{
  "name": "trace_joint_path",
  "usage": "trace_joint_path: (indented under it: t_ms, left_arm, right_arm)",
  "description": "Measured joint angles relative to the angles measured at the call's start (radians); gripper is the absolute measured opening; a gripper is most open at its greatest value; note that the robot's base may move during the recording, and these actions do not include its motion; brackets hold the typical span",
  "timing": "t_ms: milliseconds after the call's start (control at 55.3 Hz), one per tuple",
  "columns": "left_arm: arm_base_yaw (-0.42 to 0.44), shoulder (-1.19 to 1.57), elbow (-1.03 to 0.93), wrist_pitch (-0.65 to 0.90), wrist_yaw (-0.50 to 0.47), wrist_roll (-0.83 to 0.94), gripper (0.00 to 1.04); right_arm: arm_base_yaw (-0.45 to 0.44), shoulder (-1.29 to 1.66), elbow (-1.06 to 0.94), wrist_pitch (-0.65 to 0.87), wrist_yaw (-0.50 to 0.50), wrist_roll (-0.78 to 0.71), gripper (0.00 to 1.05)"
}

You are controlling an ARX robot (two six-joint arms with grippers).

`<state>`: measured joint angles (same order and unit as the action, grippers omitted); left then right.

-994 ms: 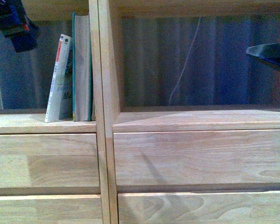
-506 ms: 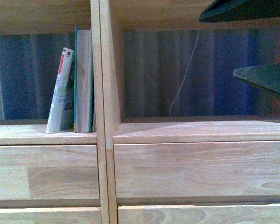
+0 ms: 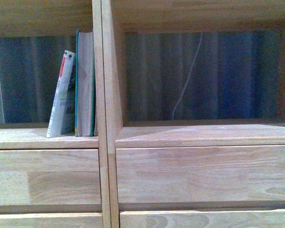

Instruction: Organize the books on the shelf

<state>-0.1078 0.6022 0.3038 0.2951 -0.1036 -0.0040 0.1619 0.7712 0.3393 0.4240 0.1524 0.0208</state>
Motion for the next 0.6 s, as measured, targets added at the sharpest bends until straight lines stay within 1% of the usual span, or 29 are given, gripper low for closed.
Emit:
trace_joint_path:
  t_ms: [54, 72, 108, 145, 217, 325, 344, 398, 470, 597]
  left_arm:
    - [0.009, -0.021, -0.028, 0.005, 0.014, 0.000, 0.10]
    - [0.023, -0.029, -0.038, 0.006, 0.040, 0.000, 0.07]
    - [0.051, -0.043, -0.053, 0.007, 0.081, -0.002, 0.02]
    - [0.078, -0.058, -0.072, 0.008, 0.094, 0.001, 0.03]
    - [0.101, -0.083, -0.100, 0.012, 0.093, 0.001, 0.03]
    - [0.102, -0.122, -0.137, 0.013, 0.103, 0.001, 0.03]
    - [0.103, -0.127, -0.142, 0.013, 0.104, 0.001, 0.03]
    - [0.103, -0.145, -0.156, 0.013, 0.103, 0.001, 0.03]
    - [0.103, -0.170, -0.176, 0.011, 0.103, 0.001, 0.03]
    - [0.103, -0.211, -0.200, -0.005, 0.104, 0.001, 0.03]
  right_arm:
    - [-0.014, -0.024, -0.033, 0.007, -0.013, -0.004, 0.06]
    - [-0.019, -0.034, -0.043, 0.009, -0.016, -0.005, 0.03]
    - [-0.027, -0.048, -0.064, 0.011, -0.023, -0.010, 0.03]
    - [-0.036, -0.065, -0.084, 0.013, -0.032, -0.011, 0.03]
    - [-0.050, -0.095, -0.116, 0.014, -0.045, -0.011, 0.03]
    - [-0.071, -0.139, -0.156, 0.014, -0.072, -0.013, 0.03]
    - [-0.086, -0.149, -0.164, 0.013, -0.101, -0.014, 0.03]
    - [-0.129, -0.171, -0.183, 0.011, -0.142, -0.014, 0.03]
    - [-0.155, -0.201, -0.203, 0.004, -0.143, -0.014, 0.03]
    - [-0.158, -0.251, -0.234, -0.015, -0.153, -0.014, 0.03]
